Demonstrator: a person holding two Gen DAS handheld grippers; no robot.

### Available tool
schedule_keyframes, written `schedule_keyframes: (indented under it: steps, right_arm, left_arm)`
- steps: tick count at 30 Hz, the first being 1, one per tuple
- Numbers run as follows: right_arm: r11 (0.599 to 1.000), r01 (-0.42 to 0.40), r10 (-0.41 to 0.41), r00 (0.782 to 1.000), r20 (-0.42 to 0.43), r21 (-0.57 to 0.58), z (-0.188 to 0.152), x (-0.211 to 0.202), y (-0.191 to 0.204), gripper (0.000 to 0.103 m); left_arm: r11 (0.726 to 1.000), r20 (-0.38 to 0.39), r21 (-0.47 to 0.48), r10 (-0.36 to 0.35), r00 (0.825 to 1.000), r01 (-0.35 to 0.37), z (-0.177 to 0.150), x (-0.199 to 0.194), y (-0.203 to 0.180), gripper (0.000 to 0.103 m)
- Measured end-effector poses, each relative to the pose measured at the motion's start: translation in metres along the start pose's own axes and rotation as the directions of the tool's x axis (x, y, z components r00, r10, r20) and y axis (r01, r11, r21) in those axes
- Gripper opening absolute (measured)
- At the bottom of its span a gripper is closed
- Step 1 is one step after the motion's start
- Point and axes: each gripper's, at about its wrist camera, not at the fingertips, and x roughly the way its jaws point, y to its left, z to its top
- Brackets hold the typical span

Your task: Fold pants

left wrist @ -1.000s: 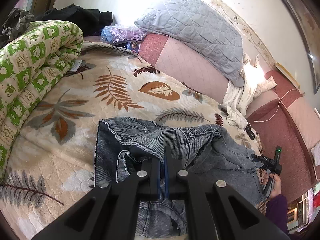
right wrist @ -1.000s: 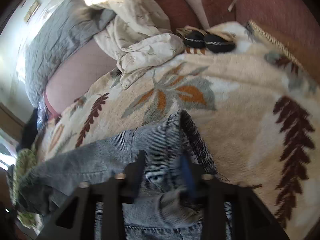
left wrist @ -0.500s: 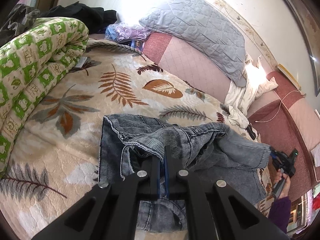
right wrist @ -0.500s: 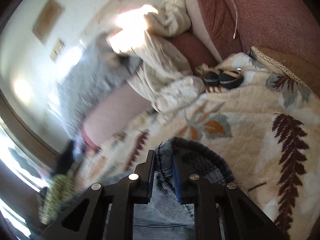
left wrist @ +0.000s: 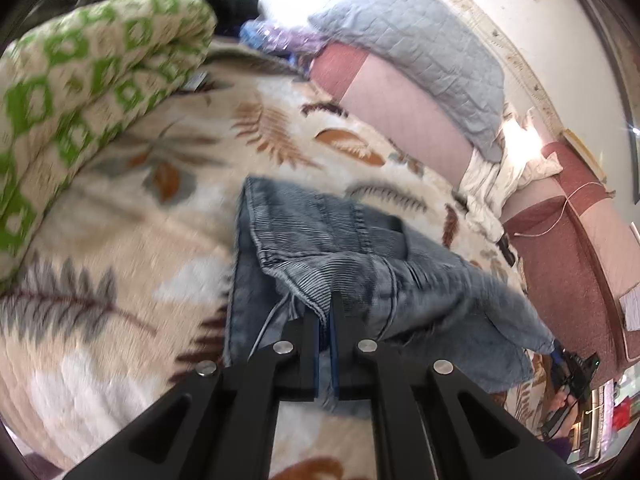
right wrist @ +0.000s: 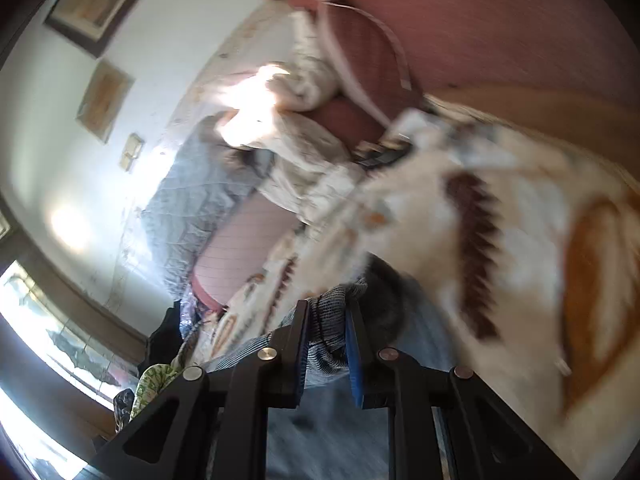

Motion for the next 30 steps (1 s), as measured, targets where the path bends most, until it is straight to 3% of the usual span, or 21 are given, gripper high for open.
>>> schedule_keyframes:
  steps: [5,13,14,16,18,24,25,27,30]
  right_arm:
    - [0.996,0.052,-0.05,0.998,-0.035,0.071,-0.023,-0.017,-0.04,0.018]
    - [0.988,0.142,-0.132,0.981,-0.139,0.064,-0.039,-0.017,-0.06,0.022]
    - [0.986,0.16,-0.151,0.977,-0.15,0.05,-0.04,-0.018,-0.058,0.024]
    - [0.973,0.231,-0.229,0.961,-0.158,-0.004,-0.041,-0.021,-0.051,0.043]
    - [0.961,0.274,-0.278,0.95,-0.145,-0.05,-0.04,-0.026,-0.045,0.047]
    - [0.925,0.353,-0.366,0.927,-0.083,-0.144,-0.031,-0.04,-0.02,0.056]
    - [0.923,0.354,-0.367,0.928,-0.07,-0.154,-0.03,-0.04,-0.014,0.058]
    - [0.922,0.347,-0.361,0.931,-0.058,-0.169,-0.029,-0.037,-0.005,0.059]
    - [0.918,0.342,-0.359,0.932,-0.053,-0.202,-0.032,-0.028,0.01,0.06]
  left_arm:
    - [1.0,-0.058,-0.026,0.013,0.998,-0.014,-0.018,0.005,0.018,0.005]
    - [0.998,-0.095,-0.049,0.043,0.995,-0.048,-0.027,0.01,0.029,0.008]
    - [0.997,-0.099,-0.053,0.045,0.994,-0.051,-0.028,0.01,0.03,0.009]
    - [0.996,-0.107,-0.065,0.052,0.993,-0.059,-0.028,0.007,0.033,0.01]
    - [0.995,-0.112,-0.066,0.063,0.992,-0.071,-0.029,0.004,0.034,0.01]
    - [0.979,-0.055,0.014,0.206,0.977,-0.205,-0.031,-0.02,0.026,0.012]
    - [0.977,-0.039,0.031,0.213,0.976,-0.211,-0.031,-0.025,0.022,0.014]
    - [0.975,-0.013,0.055,0.215,0.976,-0.214,-0.031,-0.031,0.011,0.034]
    - [0.974,0.014,0.099,0.205,0.979,-0.205,-0.032,-0.033,-0.01,0.048]
